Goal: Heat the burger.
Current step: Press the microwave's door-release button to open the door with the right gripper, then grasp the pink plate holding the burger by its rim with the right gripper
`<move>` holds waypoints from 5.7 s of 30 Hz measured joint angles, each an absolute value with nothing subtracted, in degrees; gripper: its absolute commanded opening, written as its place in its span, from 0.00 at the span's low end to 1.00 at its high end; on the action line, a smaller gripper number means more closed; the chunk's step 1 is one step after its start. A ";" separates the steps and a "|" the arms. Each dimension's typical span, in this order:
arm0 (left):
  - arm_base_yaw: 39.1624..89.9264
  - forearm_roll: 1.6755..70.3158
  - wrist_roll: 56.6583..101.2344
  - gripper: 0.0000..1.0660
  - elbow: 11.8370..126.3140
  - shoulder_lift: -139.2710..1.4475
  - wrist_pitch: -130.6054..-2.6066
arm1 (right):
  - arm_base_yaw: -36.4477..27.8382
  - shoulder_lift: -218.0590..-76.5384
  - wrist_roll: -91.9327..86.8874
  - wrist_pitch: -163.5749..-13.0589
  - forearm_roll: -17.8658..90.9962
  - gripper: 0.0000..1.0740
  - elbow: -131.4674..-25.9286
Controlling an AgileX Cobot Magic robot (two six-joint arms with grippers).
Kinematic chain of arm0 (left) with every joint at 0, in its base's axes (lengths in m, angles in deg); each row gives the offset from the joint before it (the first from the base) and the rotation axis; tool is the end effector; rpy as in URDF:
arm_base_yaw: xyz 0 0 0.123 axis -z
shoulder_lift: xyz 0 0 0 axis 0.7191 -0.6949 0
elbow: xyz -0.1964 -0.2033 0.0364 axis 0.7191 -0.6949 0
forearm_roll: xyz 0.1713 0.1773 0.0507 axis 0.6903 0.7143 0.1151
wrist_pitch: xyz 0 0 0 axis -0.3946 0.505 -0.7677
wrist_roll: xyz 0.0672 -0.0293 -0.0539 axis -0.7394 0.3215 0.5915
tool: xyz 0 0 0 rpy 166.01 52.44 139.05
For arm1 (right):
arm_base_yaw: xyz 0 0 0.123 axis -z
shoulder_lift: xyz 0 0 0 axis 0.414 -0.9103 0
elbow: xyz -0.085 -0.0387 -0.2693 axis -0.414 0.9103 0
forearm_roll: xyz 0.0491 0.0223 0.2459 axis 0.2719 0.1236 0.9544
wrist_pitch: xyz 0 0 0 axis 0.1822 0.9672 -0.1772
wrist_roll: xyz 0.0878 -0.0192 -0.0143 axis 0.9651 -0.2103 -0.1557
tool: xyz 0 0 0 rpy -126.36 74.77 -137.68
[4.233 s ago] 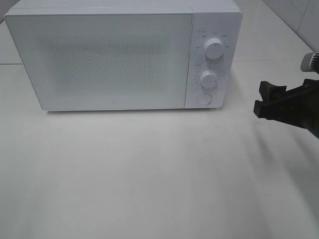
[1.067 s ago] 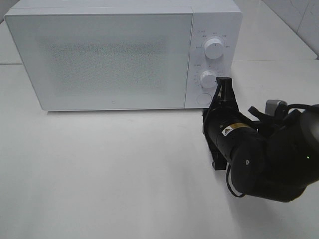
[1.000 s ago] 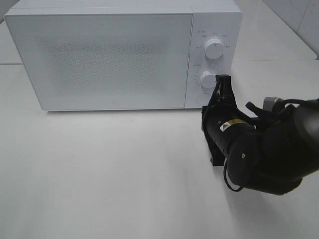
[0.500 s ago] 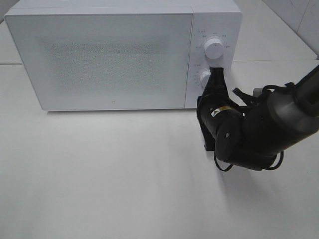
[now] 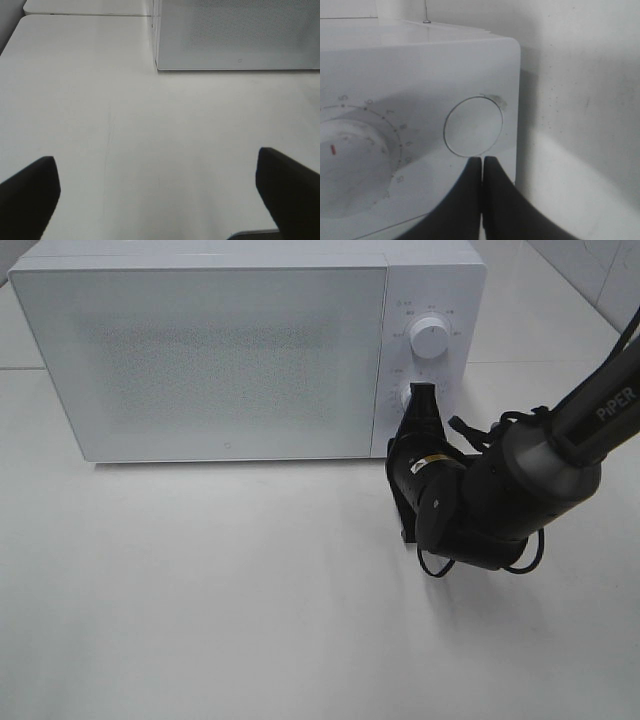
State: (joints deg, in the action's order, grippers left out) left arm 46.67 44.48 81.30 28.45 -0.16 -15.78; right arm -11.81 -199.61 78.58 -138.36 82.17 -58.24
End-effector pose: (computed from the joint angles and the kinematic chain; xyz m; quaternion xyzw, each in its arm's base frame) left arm -0.0089 -0.0084 0.2806 0.0189 0.8514 -0.0500 0.5218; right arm 0.3187 0.1689 0.0873 0.6031 0.5591 0.4058 0.3988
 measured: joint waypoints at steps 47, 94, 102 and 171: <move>46.67 44.48 81.30 0.94 28.45 -0.16 -15.78 | -8.66 -204.71 78.41 -138.02 84.41 0.00 -65.46; 46.67 44.48 81.30 0.94 28.45 -0.16 -15.78 | -6.60 -188.67 70.39 -123.24 77.42 0.00 -51.31; 46.67 44.48 81.30 0.94 28.45 -0.16 -15.78 | -6.60 -180.87 57.21 -114.19 75.70 0.00 -47.70; 46.67 44.48 81.30 0.94 28.45 -0.16 -15.78 | -3.27 -164.49 -75.26 -33.86 41.32 0.07 -63.17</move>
